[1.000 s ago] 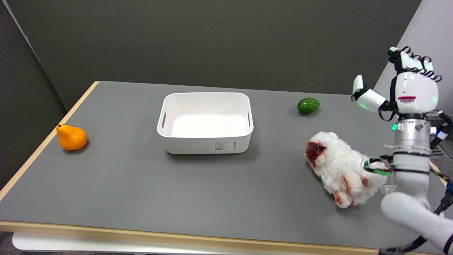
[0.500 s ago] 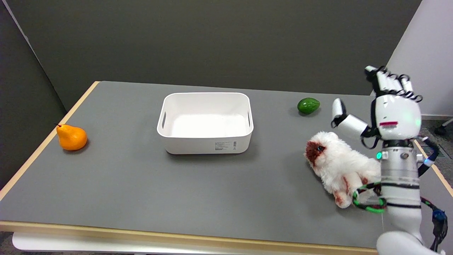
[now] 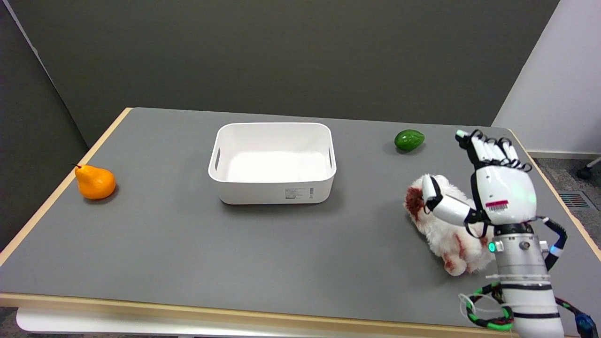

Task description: Pick up the plush toy.

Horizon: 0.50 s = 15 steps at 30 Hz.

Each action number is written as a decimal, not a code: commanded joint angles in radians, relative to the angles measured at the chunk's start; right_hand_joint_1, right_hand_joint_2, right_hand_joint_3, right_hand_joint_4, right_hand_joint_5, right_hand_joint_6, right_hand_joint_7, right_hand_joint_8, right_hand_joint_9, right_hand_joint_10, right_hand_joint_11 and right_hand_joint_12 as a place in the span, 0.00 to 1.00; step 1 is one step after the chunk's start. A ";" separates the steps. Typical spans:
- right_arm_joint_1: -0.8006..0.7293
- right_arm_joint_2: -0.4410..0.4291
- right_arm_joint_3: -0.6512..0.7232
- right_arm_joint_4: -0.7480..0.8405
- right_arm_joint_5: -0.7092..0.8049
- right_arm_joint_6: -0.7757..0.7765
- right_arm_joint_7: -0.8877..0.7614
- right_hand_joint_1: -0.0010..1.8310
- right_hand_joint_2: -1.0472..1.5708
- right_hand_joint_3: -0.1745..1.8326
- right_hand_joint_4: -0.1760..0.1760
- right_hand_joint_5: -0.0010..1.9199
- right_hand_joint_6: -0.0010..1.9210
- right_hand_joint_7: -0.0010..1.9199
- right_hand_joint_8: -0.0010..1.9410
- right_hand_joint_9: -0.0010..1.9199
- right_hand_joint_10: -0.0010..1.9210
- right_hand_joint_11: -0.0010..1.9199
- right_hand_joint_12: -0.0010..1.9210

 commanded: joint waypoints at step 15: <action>0.035 0.046 -0.022 -0.118 0.255 -0.115 0.034 0.20 0.66 0.48 0.27 0.14 0.25 0.21 0.26 0.15 0.51 0.05 0.68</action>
